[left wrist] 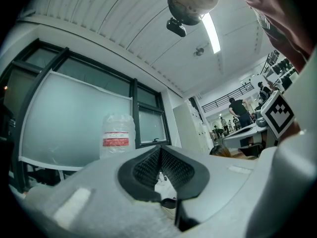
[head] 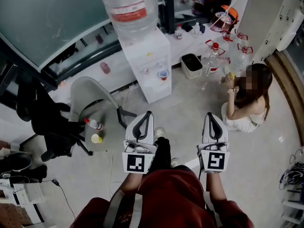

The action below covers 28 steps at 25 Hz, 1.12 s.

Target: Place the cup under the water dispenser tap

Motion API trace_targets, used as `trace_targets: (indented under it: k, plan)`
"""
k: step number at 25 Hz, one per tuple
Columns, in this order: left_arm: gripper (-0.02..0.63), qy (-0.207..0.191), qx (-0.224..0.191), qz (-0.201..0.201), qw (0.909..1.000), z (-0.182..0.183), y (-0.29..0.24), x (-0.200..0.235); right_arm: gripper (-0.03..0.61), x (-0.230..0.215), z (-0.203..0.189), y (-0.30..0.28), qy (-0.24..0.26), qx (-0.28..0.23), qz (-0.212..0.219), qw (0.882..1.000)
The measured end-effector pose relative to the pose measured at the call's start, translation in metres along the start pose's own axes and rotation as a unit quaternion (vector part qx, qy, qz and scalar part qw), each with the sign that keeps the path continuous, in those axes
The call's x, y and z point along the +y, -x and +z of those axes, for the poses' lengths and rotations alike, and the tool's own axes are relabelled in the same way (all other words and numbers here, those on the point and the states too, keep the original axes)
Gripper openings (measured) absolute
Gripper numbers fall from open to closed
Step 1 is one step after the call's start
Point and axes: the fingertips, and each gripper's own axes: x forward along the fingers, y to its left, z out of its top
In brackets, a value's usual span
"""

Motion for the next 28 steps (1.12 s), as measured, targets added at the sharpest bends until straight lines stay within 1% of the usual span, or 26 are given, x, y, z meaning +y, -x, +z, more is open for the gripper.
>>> trace_targets:
  k: [4, 7, 13, 15, 19, 28]
  plan:
    - [-0.002, 0.001, 0.003, 0.007, 1.0000, -0.004, -0.001, 0.000, 0.000, 0.000, -0.001, -0.003, 0.002, 0.005, 0.008, 1.000]
    - [-0.002, 0.001, 0.006, 0.011, 0.9999, -0.006, 0.000, -0.001, 0.001, -0.003, -0.011, -0.005, 0.016, 0.014, 0.014, 1.000]
    - [-0.002, 0.005, 0.012, 0.024, 0.9996, -0.009, 0.004, 0.004, 0.002, -0.001, -0.012, -0.012, 0.015, 0.016, 0.021, 1.000]
    - [-0.002, 0.005, 0.012, 0.027, 0.9995, -0.009, 0.005, 0.006, 0.002, 0.000, -0.007, -0.014, 0.008, 0.012, 0.020, 1.000]
    - [-0.002, 0.002, 0.012, 0.026, 0.9996, -0.008, 0.003, 0.006, 0.002, -0.004, -0.005, -0.014, 0.011, 0.008, 0.017, 1.000]
    - [-0.002, -0.004, 0.007, 0.023, 0.9997, -0.008, 0.002, 0.008, 0.001, -0.013, -0.009, -0.010, 0.011, 0.012, 0.003, 1.000]
